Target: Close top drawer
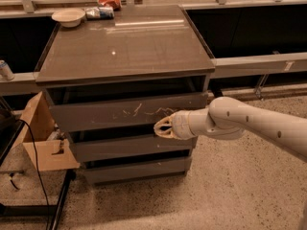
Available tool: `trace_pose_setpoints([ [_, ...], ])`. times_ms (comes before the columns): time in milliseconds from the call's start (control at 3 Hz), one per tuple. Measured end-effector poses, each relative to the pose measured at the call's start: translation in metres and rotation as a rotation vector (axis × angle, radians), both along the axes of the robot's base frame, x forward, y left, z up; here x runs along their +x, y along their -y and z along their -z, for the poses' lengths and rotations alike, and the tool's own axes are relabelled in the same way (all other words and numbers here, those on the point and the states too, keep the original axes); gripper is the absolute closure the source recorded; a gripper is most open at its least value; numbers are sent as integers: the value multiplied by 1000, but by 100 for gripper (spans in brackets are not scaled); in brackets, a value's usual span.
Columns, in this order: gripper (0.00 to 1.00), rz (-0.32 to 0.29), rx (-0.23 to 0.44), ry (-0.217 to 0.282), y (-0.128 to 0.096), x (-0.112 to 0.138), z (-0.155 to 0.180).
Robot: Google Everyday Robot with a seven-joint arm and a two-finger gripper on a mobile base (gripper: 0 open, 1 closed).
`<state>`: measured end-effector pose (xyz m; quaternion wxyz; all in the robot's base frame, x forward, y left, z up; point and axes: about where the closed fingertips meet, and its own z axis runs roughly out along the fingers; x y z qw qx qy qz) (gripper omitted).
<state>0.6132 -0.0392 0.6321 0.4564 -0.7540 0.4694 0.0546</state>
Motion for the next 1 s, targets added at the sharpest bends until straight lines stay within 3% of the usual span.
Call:
trace_pose_setpoints([
  [333, 51, 0, 0, 0, 0, 0, 0],
  [1000, 5, 0, 0, 0, 0, 0, 0],
])
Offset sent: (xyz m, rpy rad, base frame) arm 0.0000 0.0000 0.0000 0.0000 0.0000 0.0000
